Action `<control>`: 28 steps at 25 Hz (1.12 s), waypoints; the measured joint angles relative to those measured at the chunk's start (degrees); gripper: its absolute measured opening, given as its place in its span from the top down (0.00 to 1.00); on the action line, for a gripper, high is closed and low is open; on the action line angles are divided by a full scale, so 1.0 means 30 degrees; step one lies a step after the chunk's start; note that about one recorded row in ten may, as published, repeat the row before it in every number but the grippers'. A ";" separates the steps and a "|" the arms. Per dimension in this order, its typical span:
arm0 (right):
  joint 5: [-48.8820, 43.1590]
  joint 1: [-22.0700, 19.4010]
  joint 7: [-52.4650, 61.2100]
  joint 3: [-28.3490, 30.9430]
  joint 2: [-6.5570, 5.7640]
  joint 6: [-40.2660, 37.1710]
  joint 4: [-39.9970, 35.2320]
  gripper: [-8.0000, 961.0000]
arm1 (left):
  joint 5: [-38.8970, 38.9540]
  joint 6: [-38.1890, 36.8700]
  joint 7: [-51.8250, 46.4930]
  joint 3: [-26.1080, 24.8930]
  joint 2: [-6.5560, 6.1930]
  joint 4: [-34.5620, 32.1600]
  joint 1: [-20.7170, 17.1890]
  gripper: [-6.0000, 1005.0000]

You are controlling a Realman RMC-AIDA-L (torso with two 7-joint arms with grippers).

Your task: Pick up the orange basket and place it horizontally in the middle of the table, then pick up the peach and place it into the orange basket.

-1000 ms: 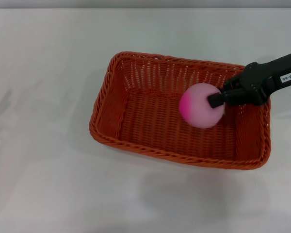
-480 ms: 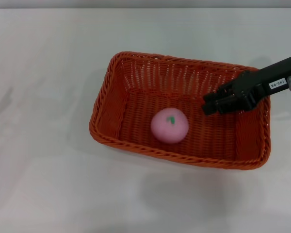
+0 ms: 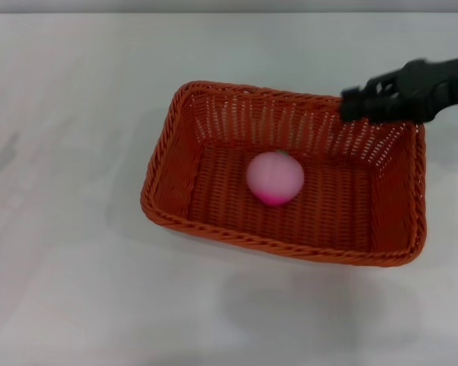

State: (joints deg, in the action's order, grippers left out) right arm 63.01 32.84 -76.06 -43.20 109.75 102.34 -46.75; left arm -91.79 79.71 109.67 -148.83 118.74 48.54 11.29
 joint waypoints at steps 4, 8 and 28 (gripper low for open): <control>0.0249 -0.0762 -0.1451 0.2681 0.0090 -0.0059 -0.0056 0.63 | 0.0237 -0.0105 -0.0003 0.0010 0.0005 0.0141 0.0057 0.20; 0.1315 -0.1990 -0.3337 0.5013 0.0121 -0.0506 -0.0064 0.63 | 0.0551 -0.0434 0.0060 0.0011 -0.0003 0.0158 0.0292 0.20; 0.5784 -0.6704 -1.6002 1.5114 0.1438 -0.5149 0.6338 0.63 | 0.3792 -0.3138 0.1763 -0.0164 0.0054 -0.0252 0.0271 0.20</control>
State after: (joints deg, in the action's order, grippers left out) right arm 80.36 12.73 -124.07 2.14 114.06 86.90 -27.74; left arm -80.42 70.29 114.96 -149.33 118.91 47.79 12.10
